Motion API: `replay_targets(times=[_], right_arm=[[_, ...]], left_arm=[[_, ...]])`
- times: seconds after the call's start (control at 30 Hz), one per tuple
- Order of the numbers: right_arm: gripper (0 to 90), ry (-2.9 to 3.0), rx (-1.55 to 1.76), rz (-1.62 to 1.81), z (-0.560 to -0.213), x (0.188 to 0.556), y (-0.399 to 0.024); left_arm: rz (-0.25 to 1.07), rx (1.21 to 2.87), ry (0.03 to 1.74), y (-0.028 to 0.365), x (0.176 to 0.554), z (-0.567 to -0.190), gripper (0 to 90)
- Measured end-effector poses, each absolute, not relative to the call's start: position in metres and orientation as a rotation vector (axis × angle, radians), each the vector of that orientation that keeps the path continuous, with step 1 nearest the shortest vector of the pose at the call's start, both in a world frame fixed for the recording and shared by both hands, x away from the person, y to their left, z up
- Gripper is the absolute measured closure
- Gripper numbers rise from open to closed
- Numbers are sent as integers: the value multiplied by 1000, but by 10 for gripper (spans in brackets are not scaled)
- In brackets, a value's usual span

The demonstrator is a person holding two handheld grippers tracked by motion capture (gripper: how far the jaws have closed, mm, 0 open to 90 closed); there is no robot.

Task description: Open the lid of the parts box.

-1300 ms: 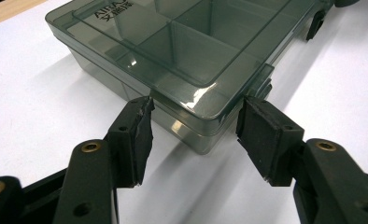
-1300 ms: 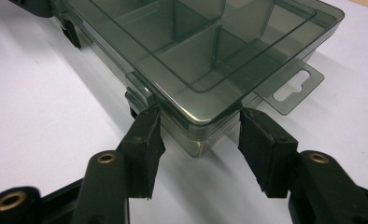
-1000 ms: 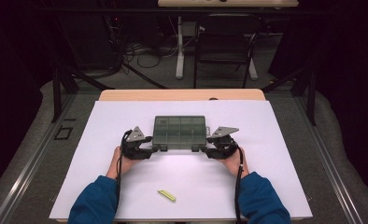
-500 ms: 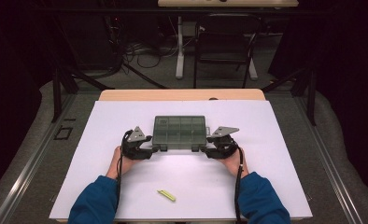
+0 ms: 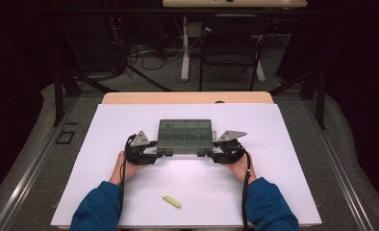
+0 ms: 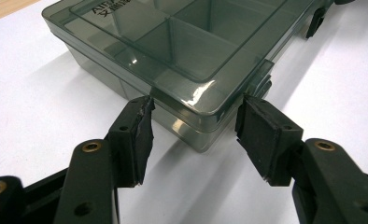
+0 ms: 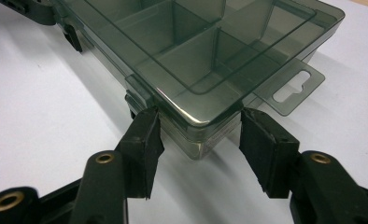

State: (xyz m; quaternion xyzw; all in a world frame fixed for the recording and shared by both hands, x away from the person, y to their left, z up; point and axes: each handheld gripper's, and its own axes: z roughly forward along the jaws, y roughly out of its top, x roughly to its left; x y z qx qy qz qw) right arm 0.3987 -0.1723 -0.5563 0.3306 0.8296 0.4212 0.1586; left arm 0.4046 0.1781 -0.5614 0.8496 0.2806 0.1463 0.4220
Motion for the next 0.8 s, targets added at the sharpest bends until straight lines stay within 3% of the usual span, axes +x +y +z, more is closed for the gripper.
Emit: replay_targets(times=[0.63, 0.8], right_arm=[[446, 2375, 945, 1221, -558, 401, -173], [479, 2393, 930, 1213, -559, 401, -173]], left_arm=[[362, 2134, 701, 178, 405, -561, 447], [348, 2123, 699, 179, 405, -561, 472]])
